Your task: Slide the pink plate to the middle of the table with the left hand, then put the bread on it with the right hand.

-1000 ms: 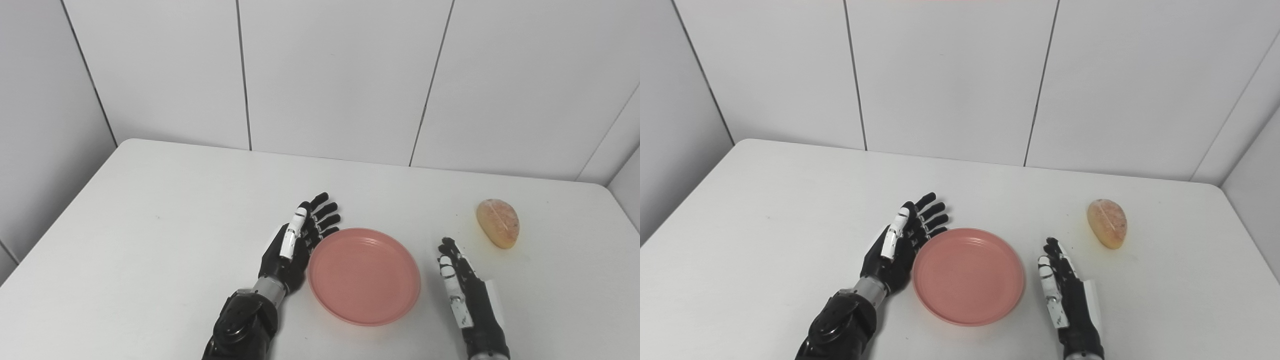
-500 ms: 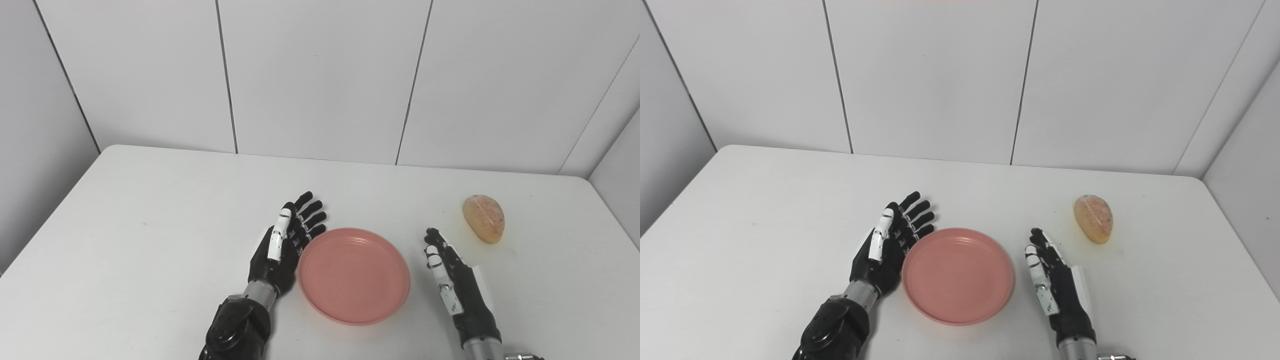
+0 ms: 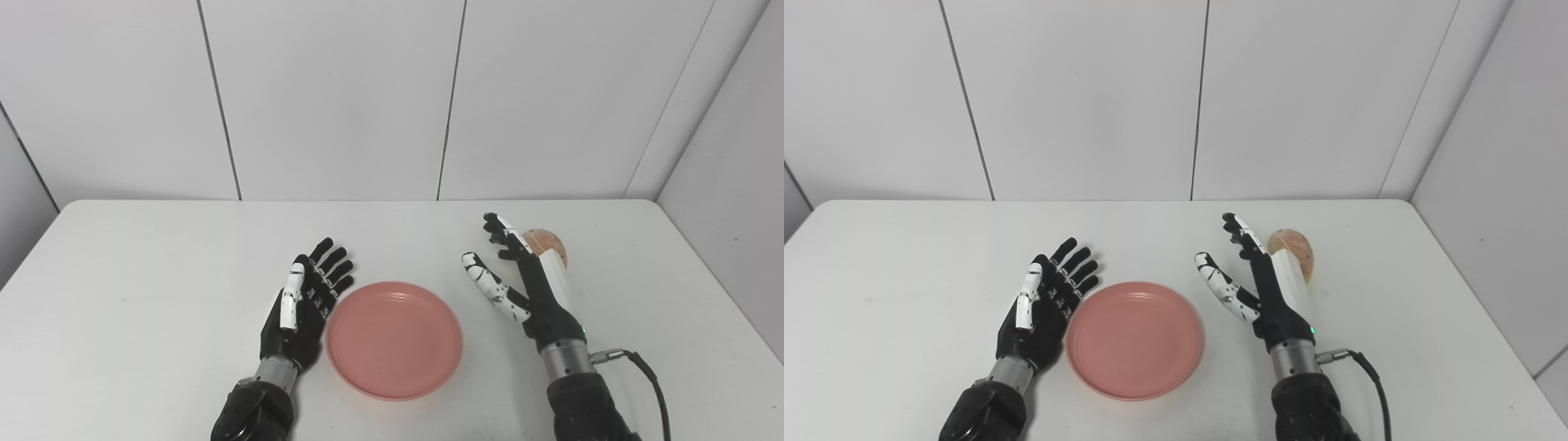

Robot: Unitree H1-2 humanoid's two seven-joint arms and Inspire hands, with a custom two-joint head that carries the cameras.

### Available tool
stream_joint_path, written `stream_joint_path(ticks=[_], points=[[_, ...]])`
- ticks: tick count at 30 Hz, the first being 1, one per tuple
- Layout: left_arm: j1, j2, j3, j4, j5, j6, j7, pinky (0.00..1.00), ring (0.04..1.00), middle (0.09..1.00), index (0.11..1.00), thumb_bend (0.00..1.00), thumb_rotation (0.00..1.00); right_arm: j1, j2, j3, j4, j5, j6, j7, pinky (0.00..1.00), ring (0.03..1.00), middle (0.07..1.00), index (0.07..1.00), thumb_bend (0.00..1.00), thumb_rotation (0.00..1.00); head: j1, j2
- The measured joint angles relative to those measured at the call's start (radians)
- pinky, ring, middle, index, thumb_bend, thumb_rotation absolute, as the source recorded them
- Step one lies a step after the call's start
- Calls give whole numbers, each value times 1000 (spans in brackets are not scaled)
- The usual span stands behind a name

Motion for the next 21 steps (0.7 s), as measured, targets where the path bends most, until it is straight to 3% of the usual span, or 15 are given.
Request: stream_joint_path(ticks=[7, 11, 17, 21], points=[[-11, 13, 8, 27, -24, -9, -26, 914, 901, 908, 903, 334, 1000, -61, -16, -18, 11, -87, 4, -31, 731, 818, 853, 883, 659, 510, -26, -23], [-11, 19, 9, 28, -33, -11, -29, 910, 896, 901, 898, 326, 1000, -102, -15, -47, 21, -132, 49, -53, 710, 818, 864, 906, 743, 435, -45, -25], [-12, 24, 12, 29, -39, -11, -35, 915, 897, 901, 900, 321, 1000, -146, -20, -60, 49, -173, 82, -65, 691, 807, 863, 904, 835, 389, -63, -25], [-14, 27, 16, 36, -47, -15, -44, 918, 896, 898, 897, 323, 1000, -169, -29, -61, 77, -230, 90, -96, 688, 817, 882, 917, 880, 430, -74, -28]])
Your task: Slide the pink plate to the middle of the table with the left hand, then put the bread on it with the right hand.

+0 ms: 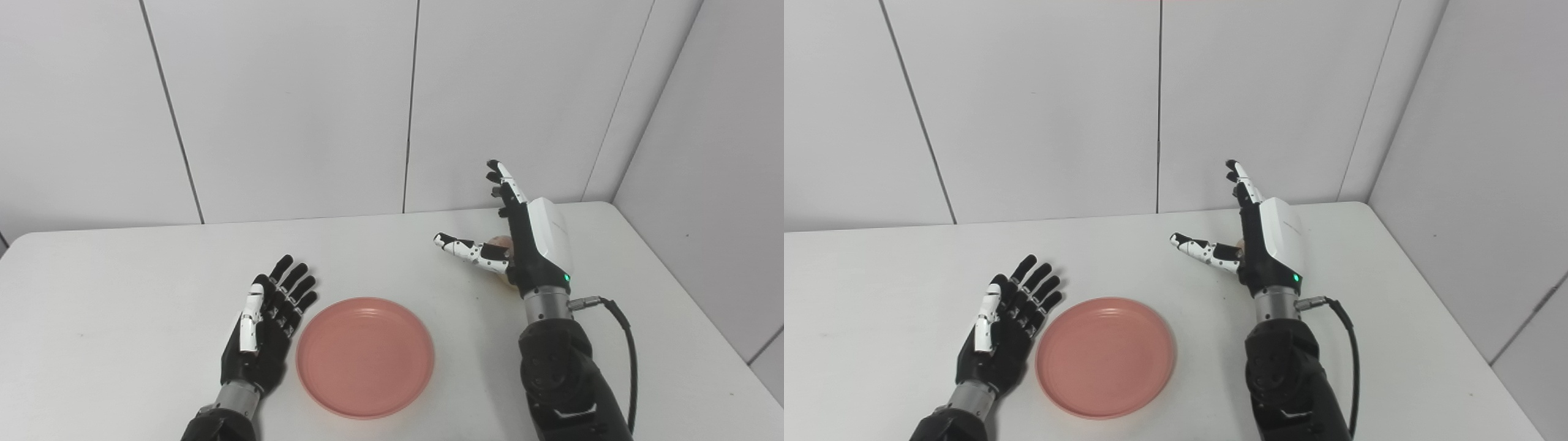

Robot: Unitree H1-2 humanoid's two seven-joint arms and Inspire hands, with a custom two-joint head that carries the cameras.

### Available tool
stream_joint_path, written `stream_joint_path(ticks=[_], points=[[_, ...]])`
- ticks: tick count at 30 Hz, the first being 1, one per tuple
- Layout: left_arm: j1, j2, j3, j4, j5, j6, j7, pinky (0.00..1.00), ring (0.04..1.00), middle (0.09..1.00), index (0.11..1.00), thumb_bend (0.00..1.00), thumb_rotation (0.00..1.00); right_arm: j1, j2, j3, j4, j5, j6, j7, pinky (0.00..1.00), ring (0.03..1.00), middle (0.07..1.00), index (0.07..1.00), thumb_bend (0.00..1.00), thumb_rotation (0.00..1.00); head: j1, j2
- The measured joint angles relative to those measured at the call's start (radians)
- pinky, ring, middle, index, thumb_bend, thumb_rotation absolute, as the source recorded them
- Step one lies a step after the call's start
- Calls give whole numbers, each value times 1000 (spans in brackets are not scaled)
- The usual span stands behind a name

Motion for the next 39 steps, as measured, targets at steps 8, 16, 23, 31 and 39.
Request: stream_joint_path(ticks=[8, 16, 23, 31, 39], points=[[-7, 8, 1, 13, -8, -5, -9, 920, 899, 905, 903, 313, 1000, -34, -46, 4, 84, -85, 100, 4, 757, 879, 921, 958, 938, 552, -8, 0], [-6, 9, 1, 12, -8, -5, -9, 913, 897, 903, 899, 320, 1000, -57, -66, -2, 152, -88, 158, 24, 834, 936, 956, 979, 924, 568, -2, 11], [-4, 9, 1, 7, -7, -5, -9, 905, 889, 895, 892, 332, 1000, -87, -66, -45, 211, -127, 167, 78, 867, 940, 958, 981, 913, 576, 6, 28], [0, 10, 1, 0, -7, -5, -9, 904, 890, 895, 893, 336, 1000, -105, -67, -61, 292, -157, 170, 107, 926, 946, 959, 980, 938, 602, 6, 38], [3, 12, 1, -6, -7, -4, -8, 899, 885, 892, 890, 336, 1000, -162, -78, -74, 385, -190, 171, 169, 937, 942, 948, 970, 972, 646, 6, 44]])
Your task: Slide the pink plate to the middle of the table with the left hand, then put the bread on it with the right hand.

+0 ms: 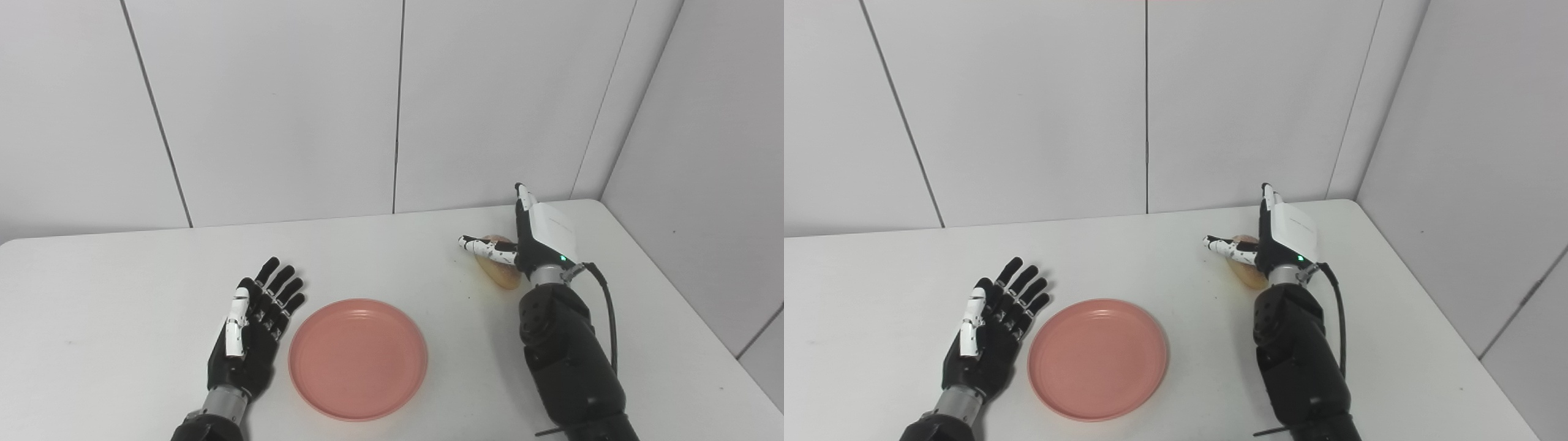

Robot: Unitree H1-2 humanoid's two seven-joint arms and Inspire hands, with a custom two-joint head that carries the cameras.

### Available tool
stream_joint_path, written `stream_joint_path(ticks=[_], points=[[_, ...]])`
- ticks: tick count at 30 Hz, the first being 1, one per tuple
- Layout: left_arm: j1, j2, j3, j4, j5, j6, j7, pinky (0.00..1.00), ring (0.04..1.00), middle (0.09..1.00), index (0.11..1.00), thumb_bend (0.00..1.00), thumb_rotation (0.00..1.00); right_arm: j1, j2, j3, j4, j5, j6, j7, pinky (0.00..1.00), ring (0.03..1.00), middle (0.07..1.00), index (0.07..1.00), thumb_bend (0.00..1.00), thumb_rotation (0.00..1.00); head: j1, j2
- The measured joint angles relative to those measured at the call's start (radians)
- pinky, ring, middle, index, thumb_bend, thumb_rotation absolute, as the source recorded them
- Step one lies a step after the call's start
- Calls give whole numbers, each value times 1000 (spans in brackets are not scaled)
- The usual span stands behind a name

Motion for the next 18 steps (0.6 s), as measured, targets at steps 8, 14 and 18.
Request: stream_joint_path(ticks=[8, 14, 18], points=[[2, 1, -2, -4, 1, 0, 7, 894, 881, 887, 885, 339, 1000, -38, -6, -35, 81, -66, 0, 65, 823, 860, 882, 943, 985, 663, 2, 9], [3, 4, -6, -6, 1, 0, 10, 896, 882, 887, 884, 339, 1000, -57, 1, -60, 121, -123, 0, 107, 668, 759, 798, 887, 999, 659, 2, 9], [2, 4, -8, -6, 1, 0, 10, 894, 882, 886, 884, 343, 1000, -74, 1, -62, 146, -162, 0, 124, 638, 738, 781, 864, 1000, 666, 3, 12]])
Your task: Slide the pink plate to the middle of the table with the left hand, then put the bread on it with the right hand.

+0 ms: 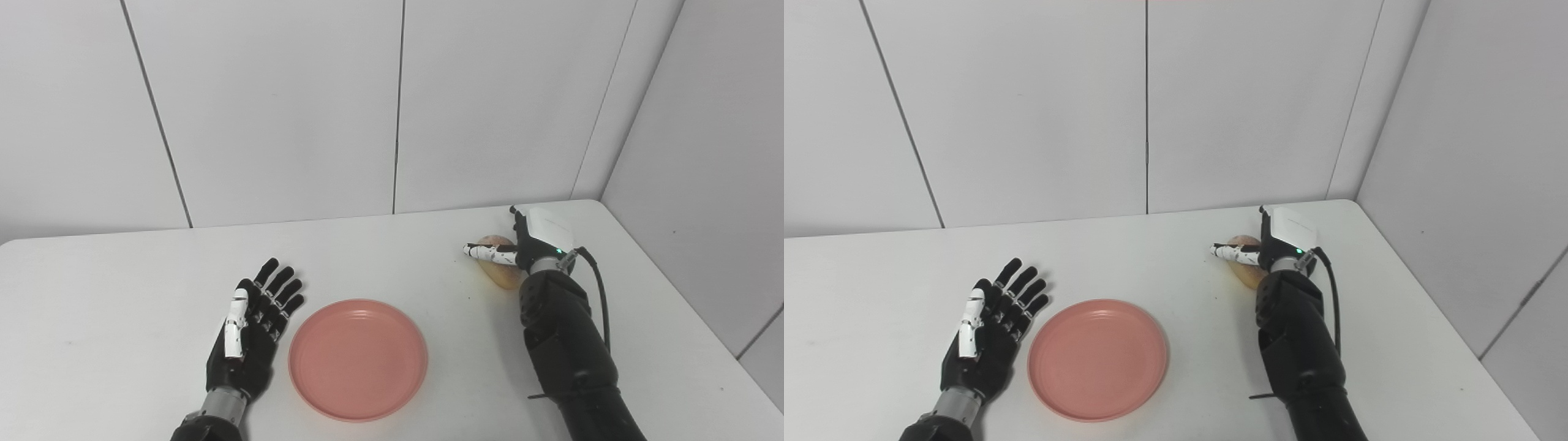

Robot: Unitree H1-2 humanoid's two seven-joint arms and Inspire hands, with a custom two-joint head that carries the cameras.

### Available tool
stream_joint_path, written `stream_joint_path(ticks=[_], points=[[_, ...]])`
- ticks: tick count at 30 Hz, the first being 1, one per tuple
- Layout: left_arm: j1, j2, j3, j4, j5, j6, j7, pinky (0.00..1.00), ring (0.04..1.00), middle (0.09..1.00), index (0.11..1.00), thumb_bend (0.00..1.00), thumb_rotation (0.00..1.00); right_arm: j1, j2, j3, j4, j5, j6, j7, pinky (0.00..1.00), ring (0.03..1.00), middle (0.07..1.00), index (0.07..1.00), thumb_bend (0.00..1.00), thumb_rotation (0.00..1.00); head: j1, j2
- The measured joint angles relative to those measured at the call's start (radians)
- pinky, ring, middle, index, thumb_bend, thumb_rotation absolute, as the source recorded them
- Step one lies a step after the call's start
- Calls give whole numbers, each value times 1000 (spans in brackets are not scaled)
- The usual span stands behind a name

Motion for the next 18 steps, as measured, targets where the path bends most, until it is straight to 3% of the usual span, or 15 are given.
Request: stream_joint_path(ticks=[8, 18], points=[[0, 4, -3, 0, 0, 0, 0, 904, 892, 898, 896, 347, 1000, -11, 1, -21, 9, -32, 0, 33, 723, 810, 841, 875, 989, 610, 2, 0], [1, 10, -7, -2, 0, 0, 0, 906, 892, 898, 896, 345, 1000, -11, 11, -36, 32, -32, 0, 52, 686, 793, 841, 859, 999, 589, 5, 9]])
